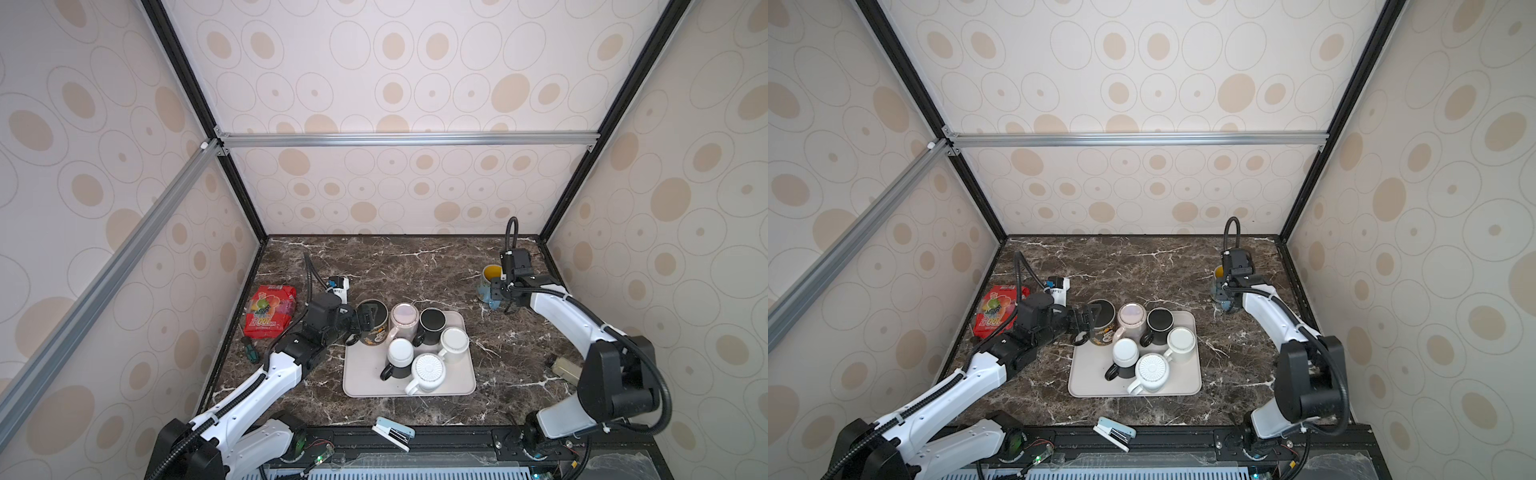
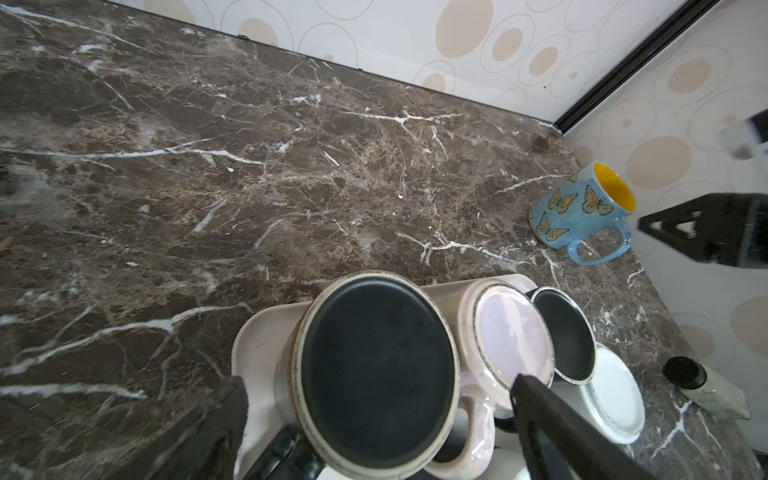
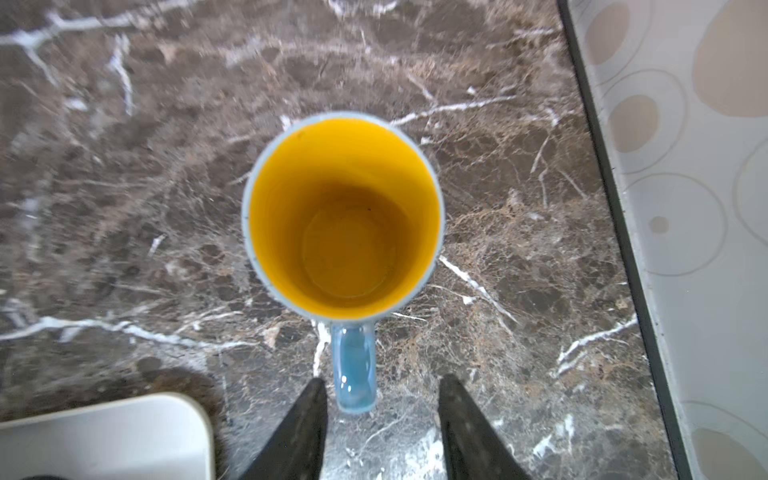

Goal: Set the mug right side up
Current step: 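Lower the blue mug upright onto the table and open the right gripper, then raise the right gripper off the blue mug while the left nears the black mug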

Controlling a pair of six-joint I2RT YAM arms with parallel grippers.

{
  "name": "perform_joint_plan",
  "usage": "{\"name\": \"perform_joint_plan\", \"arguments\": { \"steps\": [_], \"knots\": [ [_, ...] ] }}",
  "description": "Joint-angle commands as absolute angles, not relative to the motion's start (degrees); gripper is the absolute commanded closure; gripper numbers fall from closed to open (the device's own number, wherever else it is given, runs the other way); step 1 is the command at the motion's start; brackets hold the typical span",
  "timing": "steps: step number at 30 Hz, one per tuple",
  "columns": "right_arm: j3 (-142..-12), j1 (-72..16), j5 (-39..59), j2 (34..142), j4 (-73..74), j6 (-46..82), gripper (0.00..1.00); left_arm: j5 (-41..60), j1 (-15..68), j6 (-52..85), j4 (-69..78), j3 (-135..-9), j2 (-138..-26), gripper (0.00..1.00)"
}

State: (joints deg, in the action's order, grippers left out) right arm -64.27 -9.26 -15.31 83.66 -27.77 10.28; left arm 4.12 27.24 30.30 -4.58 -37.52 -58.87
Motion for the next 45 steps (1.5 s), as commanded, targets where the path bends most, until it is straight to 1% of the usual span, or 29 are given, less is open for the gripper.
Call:
{"name": "perform_joint_plan", "arguments": {
  "steps": [1,3,6,9,13,22,36,39,45],
  "knots": [
    [-63.3,-13.0,-14.0,74.8,-33.6,12.2,0.54,2.9,26.7,28.2,-14.2,-42.5,-57.7,0.03],
    [-62.2,-17.8,-15.8,70.2,-35.5,11.8,0.54,3.4,26.7,27.6,-19.7,-43.6,-57.3,0.04],
    [-61.6,-23.3,-18.1,65.6,-39.3,13.6,0.54,4.3,26.7,26.3,-22.9,-43.3,-55.0,0.04],
    [-61.6,-27.7,-19.9,63.0,-40.5,16.0,0.54,6.7,26.7,25.6,-23.7,-42.6,-54.7,0.04],
    [-63.2,-32.2,-22.0,62.2,-40.4,16.8,0.54,10.1,26.7,26.0,-20.8,-40.3,-55.3,0.02],
    [-66.1,-33.9,-23.3,65.6,-39.6,15.5,0.54,12.0,26.7,26.5,-15.3,-37.5,-58.3,0.0],
    [-63.6,-34.1,-22.7,65.0,-37.4,16.2,0.54,10.6,26.7,27.2,-12.0,-36.3,-62.3,0.02],
    [-62.5,-34.3,-22.8,64.4,-36.6,16.3,0.54,10.6,26.7,27.1,-12.1,-36.3,-63.0,0.02],
    [-61.9,-34.3,-23.2,64.8,-36.7,16.4,0.54,11.7,26.8,28.4,-11.8,-34.8,-62.7,0.07]
  ]
}}
